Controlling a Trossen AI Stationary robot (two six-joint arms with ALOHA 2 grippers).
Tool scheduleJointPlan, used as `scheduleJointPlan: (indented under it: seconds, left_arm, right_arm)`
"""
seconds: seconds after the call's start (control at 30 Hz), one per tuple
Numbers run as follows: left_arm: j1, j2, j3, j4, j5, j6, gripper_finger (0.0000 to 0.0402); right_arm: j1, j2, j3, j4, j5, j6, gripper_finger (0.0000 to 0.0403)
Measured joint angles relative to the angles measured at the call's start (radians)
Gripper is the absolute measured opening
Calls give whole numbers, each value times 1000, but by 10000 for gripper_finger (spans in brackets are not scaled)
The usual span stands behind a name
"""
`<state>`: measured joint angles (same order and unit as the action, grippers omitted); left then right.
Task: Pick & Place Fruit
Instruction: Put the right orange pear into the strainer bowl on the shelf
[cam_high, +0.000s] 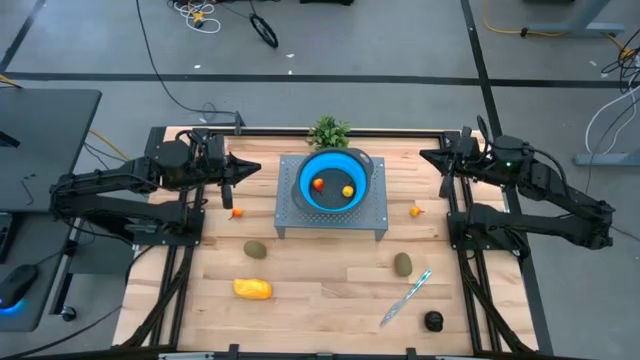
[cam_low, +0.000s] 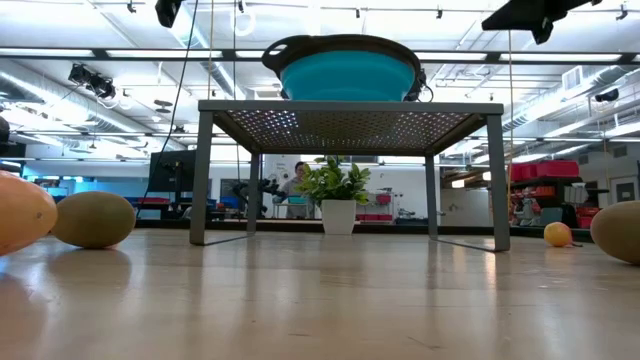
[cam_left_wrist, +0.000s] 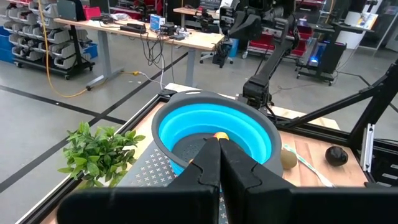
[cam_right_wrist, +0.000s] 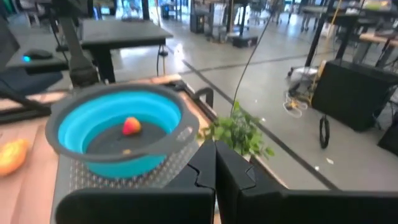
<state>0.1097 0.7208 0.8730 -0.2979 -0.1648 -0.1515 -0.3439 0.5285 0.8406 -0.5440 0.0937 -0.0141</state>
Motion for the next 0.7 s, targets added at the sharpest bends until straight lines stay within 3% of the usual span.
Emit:
scheduleJointPlan:
  seconds: [0.7]
  left_arm:
    - [0, 0, 0, 0, 0, 1, 2]
  right_arm:
    - [0, 61, 0, -308, 0, 193, 0]
